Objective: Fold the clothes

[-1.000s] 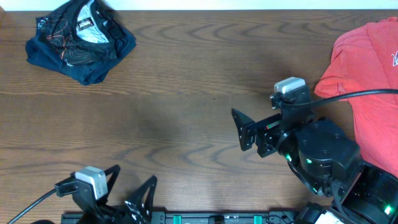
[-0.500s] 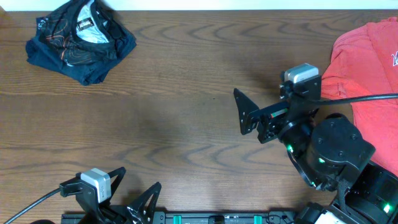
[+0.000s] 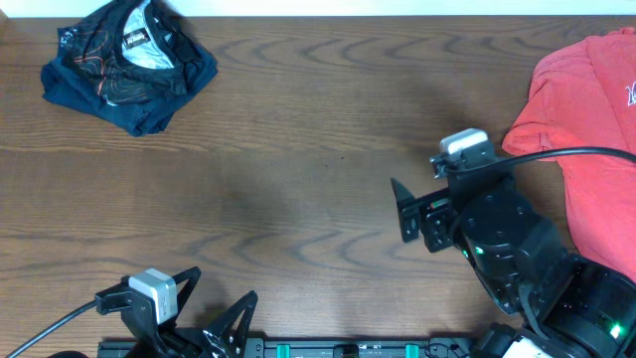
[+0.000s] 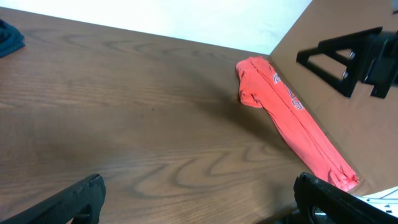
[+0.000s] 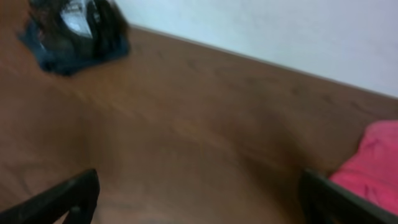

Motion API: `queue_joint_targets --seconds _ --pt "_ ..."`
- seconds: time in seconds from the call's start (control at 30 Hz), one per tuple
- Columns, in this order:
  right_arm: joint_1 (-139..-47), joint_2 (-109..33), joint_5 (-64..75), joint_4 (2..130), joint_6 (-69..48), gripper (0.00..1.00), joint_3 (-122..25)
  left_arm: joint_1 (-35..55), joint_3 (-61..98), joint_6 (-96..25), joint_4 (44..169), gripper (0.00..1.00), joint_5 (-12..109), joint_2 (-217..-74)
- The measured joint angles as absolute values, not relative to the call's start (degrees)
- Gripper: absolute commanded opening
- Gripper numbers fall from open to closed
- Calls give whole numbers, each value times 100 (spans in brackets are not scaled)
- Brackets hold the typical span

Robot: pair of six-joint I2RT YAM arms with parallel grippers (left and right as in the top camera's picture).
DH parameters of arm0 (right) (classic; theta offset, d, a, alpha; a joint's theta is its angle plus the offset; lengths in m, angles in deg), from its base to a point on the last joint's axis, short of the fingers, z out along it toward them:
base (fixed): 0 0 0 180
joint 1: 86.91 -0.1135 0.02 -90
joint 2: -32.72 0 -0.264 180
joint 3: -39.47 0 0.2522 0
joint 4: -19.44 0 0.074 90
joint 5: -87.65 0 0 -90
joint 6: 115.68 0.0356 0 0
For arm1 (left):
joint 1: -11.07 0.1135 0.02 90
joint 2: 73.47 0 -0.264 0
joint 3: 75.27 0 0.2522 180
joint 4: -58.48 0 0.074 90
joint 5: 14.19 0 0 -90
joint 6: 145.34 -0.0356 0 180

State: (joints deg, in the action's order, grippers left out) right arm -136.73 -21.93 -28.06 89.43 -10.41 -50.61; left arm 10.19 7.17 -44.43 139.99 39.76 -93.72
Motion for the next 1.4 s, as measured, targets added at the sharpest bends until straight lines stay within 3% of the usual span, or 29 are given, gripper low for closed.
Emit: queue_joint_targets --seconds 0.47,0.83,1.2,1.4 --pt "-13475 -2311 -2708 8989 -1570 99 -5008 1021 717 -4443 13994 98 3976 -9372" --pt "-10603 -753 -949 7133 -1592 99 -2986 1021 708 -4440 13996 98 3976 -9374" --pt "-9005 1455 -13 5105 -1592 99 -202 1021 706 -4443 13994 98 3976 -9377" --pt "-8843 1962 199 4098 -1592 99 895 1019 706 -4443 13996 98 3976 -9377"
